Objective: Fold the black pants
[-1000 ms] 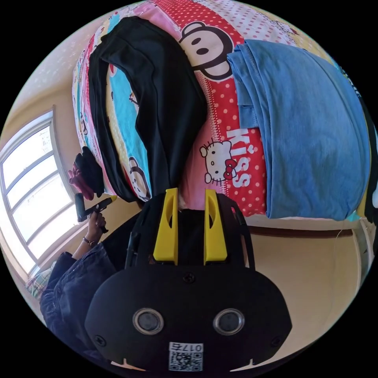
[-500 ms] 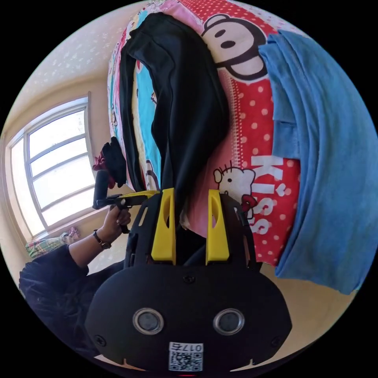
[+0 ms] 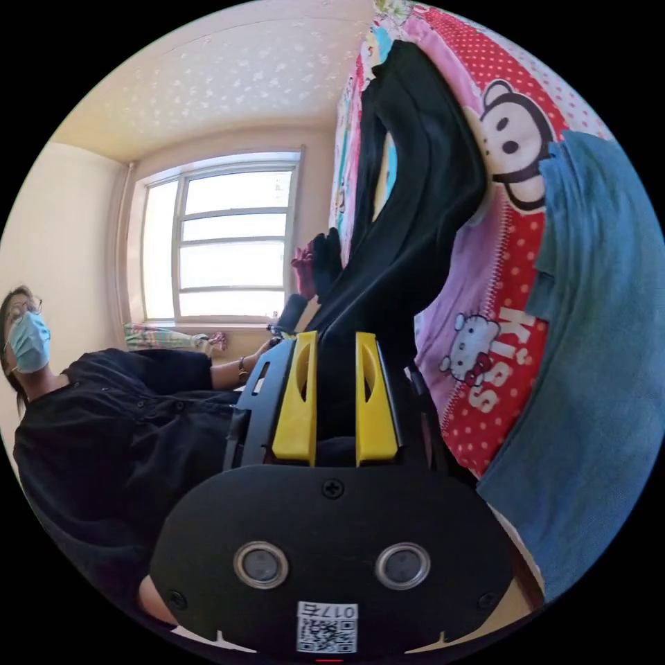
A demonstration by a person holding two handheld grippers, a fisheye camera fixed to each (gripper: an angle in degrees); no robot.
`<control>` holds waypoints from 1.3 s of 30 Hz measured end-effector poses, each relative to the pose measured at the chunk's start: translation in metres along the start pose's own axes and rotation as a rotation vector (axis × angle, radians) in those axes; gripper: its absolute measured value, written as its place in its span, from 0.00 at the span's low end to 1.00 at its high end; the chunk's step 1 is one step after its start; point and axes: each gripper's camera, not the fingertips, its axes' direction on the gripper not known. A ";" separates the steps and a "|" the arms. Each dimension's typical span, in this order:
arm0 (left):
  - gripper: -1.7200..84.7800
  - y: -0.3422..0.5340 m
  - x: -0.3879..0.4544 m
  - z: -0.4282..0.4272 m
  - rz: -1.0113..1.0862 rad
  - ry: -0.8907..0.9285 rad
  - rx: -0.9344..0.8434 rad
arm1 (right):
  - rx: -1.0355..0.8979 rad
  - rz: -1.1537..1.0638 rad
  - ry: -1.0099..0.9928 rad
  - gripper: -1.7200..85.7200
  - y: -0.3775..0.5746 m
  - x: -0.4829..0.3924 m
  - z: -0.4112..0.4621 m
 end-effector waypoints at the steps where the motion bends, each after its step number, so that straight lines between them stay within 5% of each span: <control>1: 0.04 0.002 -0.001 0.000 -0.023 -0.031 0.023 | 0.001 0.064 0.029 0.15 0.002 0.016 -0.001; 6: 0.04 0.015 -0.020 0.000 -0.208 -0.337 0.188 | 0.074 0.168 0.098 0.17 0.003 0.041 0.002; 13: 0.04 0.033 -0.054 -0.001 -0.454 -0.432 0.287 | 0.037 0.050 0.453 0.19 -0.004 0.013 0.019; 19: 0.07 0.036 -0.043 0.025 -0.353 -0.577 0.196 | -0.035 -0.055 0.344 0.15 -0.009 0.014 0.040; 26: 0.12 0.016 0.019 0.034 -0.062 -0.302 0.336 | -0.172 -0.313 0.083 0.06 -0.019 -0.046 0.039; 34: 0.22 -0.050 0.113 0.071 0.098 -0.482 0.247 | -0.186 -0.393 0.019 0.04 -0.042 -0.093 0.068; 39: 0.13 -0.076 0.101 0.106 0.026 -0.781 0.036 | -0.162 -0.324 -0.127 0.04 -0.063 -0.095 0.084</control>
